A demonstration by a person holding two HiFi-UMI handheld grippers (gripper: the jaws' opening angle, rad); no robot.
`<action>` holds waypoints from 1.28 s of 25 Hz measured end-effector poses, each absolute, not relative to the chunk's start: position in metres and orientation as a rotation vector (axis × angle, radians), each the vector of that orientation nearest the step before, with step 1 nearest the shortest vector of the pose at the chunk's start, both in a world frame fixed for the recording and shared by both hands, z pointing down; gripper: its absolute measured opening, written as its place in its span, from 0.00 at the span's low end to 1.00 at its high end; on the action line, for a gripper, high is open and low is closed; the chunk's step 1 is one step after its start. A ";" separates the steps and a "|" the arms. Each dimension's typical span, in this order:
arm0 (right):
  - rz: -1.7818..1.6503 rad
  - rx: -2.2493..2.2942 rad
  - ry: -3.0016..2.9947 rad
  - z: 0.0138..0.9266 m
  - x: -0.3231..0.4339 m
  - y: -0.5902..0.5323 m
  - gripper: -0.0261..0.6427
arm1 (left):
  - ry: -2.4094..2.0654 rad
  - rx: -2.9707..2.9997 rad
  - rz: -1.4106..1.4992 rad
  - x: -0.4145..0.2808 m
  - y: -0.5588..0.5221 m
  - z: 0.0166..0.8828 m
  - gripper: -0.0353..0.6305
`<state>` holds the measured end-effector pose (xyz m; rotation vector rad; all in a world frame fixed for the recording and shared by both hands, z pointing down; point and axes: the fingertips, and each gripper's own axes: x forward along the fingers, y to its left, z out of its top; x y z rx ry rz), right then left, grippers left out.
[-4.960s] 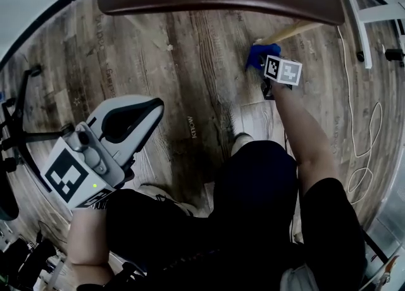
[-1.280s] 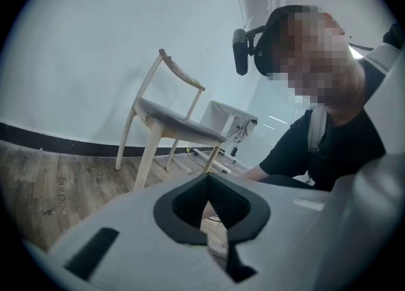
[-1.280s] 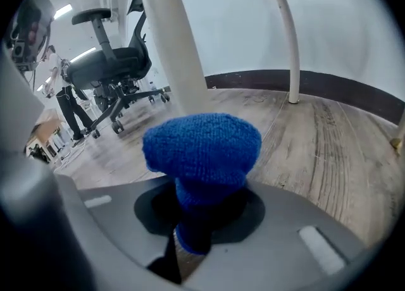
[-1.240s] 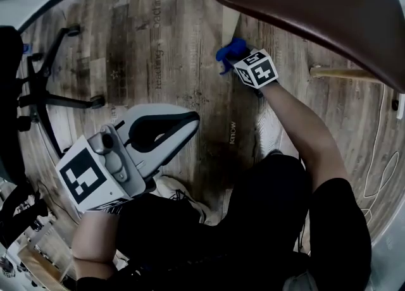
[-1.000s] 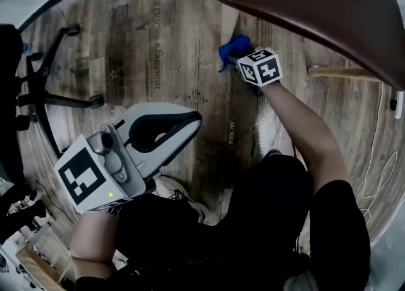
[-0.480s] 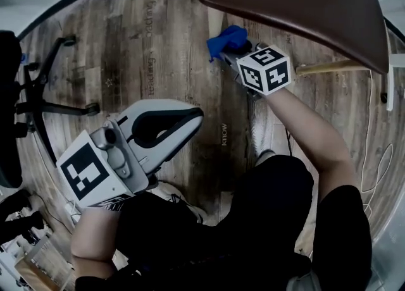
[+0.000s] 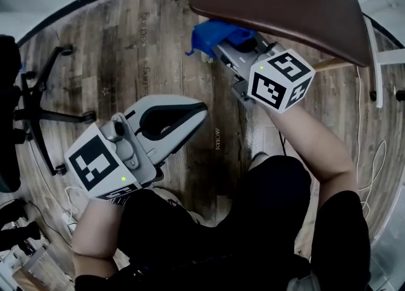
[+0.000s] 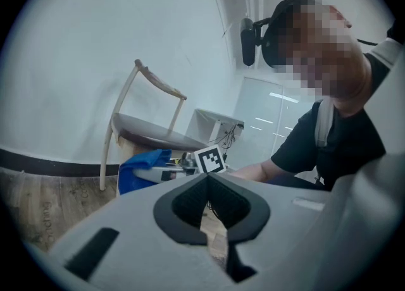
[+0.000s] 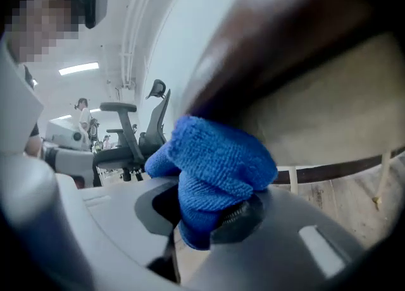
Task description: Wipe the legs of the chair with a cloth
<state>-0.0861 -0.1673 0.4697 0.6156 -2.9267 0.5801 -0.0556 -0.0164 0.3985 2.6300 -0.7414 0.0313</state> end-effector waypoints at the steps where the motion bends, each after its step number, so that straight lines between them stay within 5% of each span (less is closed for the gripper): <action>1: 0.622 0.620 -2.940 0.464 -0.086 -0.166 0.17 | -0.739 2.629 0.025 -0.056 -0.017 0.399 0.05; 10: 0.994 0.770 -2.927 0.445 -0.006 -0.166 0.17 | -0.685 2.699 0.008 -0.021 -0.016 0.386 0.05; 25: 1.057 1.456 -2.651 0.433 0.214 -0.191 0.17 | -0.667 2.661 0.061 -0.010 -0.032 0.407 0.05; 32: 1.039 1.462 -2.642 0.439 0.225 -0.194 0.17 | -0.663 2.638 0.079 -0.009 -0.036 0.414 0.05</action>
